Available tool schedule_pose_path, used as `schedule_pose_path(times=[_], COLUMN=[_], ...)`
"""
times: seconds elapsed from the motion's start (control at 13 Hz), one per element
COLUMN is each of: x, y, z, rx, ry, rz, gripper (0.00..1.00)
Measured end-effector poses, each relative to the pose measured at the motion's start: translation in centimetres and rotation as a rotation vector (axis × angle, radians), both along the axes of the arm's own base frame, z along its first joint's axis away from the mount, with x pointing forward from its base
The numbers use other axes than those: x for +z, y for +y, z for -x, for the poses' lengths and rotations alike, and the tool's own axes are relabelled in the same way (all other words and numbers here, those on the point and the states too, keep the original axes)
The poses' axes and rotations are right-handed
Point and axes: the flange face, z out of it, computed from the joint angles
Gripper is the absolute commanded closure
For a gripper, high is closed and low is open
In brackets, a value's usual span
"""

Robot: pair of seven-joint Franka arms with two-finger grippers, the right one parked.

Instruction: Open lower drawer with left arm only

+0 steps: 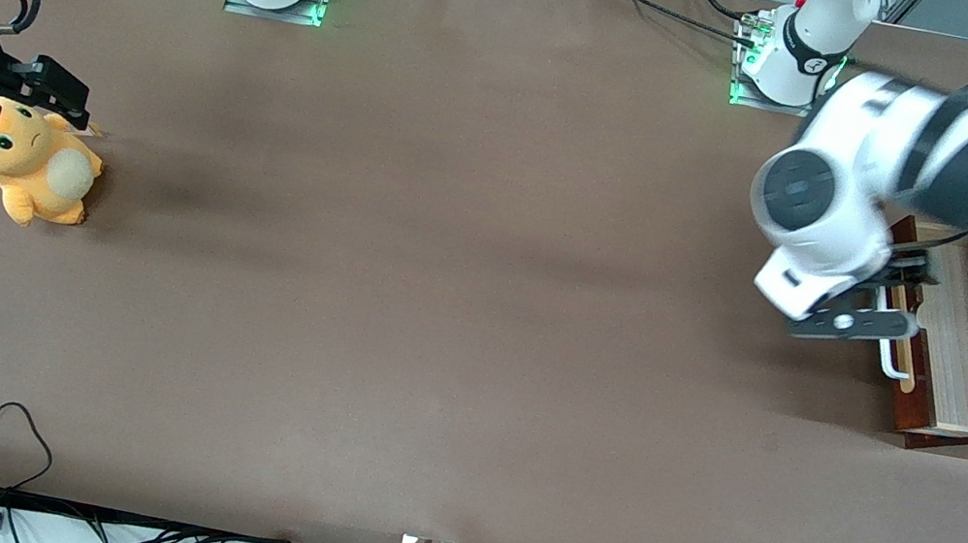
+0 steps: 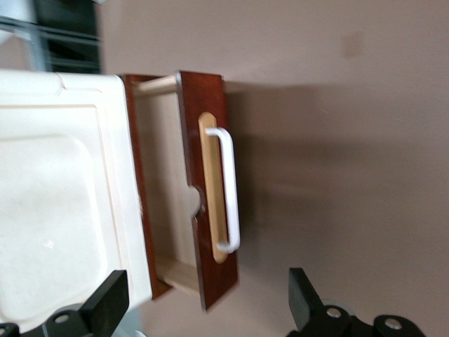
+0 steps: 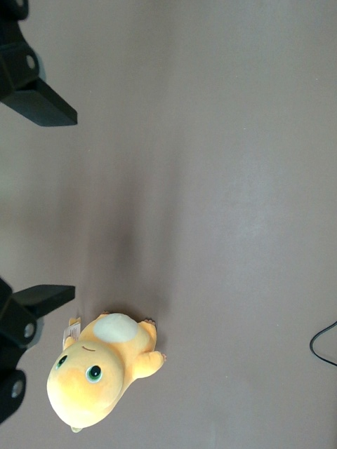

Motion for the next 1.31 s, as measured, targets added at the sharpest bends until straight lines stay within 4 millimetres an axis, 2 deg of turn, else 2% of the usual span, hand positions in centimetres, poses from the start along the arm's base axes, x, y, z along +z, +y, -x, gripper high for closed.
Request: schedule_pose_path(times=[0.15,0.23,0.54,0.69,0.85,1.08,1.31], x=[5.9,8.0,13.4,14.3,14.0,13.0,13.0], y=[3.1,4.5,8.4,9.8,10.6,10.5,10.6], z=[0.6,1.0,3.2,3.6,3.5,3.2,3.1], rx=[0.046,0.071,0.067,0.040,0.031,0.023,0.022], ry=[-0.017,-0.030,-0.071,-0.076,-0.079,-0.087,-0.093], rz=[0.202,0.291,0.532,0.593,0.606,0.606,0.606], gripper=[0.00,0.00,0.00,0.00,0.00,0.00,0.00])
